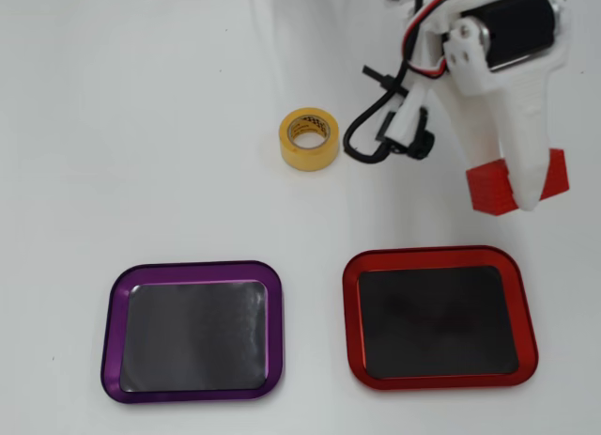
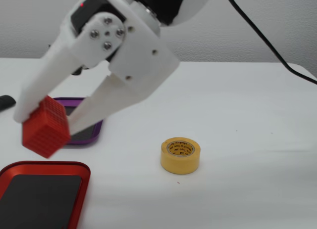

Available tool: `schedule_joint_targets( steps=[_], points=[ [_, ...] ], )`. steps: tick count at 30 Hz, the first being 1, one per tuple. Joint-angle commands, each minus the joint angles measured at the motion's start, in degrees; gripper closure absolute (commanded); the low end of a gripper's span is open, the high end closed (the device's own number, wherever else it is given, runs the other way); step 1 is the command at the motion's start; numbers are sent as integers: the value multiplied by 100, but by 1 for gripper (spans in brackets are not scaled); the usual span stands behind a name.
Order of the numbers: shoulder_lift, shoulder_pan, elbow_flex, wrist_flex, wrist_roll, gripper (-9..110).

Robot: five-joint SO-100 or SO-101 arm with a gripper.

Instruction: Grasp a red block and put it in the left red dish.

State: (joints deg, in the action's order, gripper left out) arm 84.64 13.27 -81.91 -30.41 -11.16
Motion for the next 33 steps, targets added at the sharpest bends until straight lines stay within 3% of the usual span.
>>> schedule_joint_targets(
  steps=[1, 8, 33],
  points=[
    [343, -26, -18, 861, -44, 102],
    [-615, -141, -202, 1705, -756, 102],
    [-2531, -255, 606, 1846, -738, 101]
  ],
)
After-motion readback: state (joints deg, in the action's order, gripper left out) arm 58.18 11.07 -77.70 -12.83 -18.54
